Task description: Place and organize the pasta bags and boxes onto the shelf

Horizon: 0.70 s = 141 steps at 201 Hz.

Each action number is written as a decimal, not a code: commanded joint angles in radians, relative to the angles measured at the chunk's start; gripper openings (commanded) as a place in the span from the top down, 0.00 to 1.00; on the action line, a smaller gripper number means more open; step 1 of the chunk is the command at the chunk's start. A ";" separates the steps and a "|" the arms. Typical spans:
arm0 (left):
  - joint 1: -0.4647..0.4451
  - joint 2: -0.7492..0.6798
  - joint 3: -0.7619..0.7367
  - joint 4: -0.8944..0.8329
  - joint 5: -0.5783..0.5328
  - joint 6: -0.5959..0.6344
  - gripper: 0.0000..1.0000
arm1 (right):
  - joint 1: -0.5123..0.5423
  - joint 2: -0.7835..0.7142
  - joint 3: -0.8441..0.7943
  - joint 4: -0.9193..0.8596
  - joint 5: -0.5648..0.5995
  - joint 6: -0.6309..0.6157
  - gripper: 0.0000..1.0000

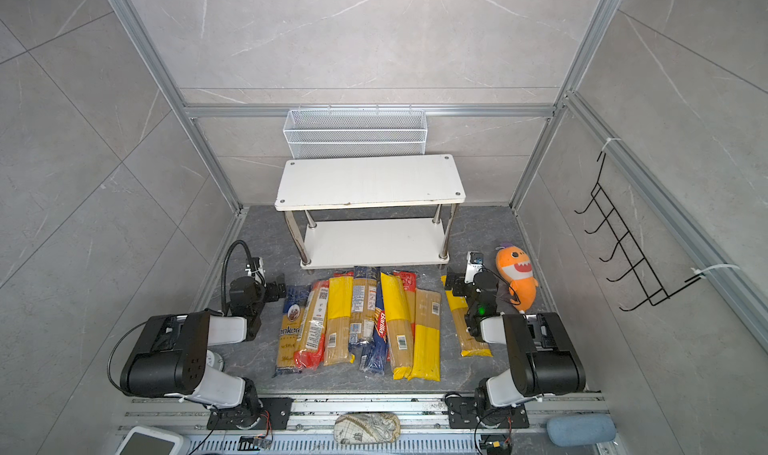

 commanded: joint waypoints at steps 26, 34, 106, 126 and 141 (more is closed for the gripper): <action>0.005 -0.006 0.027 0.021 -0.006 -0.009 0.00 | 0.003 0.009 0.018 -0.007 -0.003 -0.019 0.00; 0.005 -0.007 0.026 0.022 -0.006 -0.009 0.01 | 0.003 0.009 0.018 -0.007 -0.003 -0.019 0.00; 0.005 -0.009 0.024 0.024 -0.007 -0.009 0.05 | 0.011 -0.002 0.026 -0.018 0.042 -0.013 0.00; 0.002 -0.011 0.025 0.029 -0.016 -0.008 0.09 | 0.030 -0.067 0.083 -0.183 0.073 -0.023 0.00; -0.003 -0.037 0.054 -0.036 -0.026 -0.009 0.09 | 0.072 -0.121 0.127 -0.298 0.124 -0.051 0.00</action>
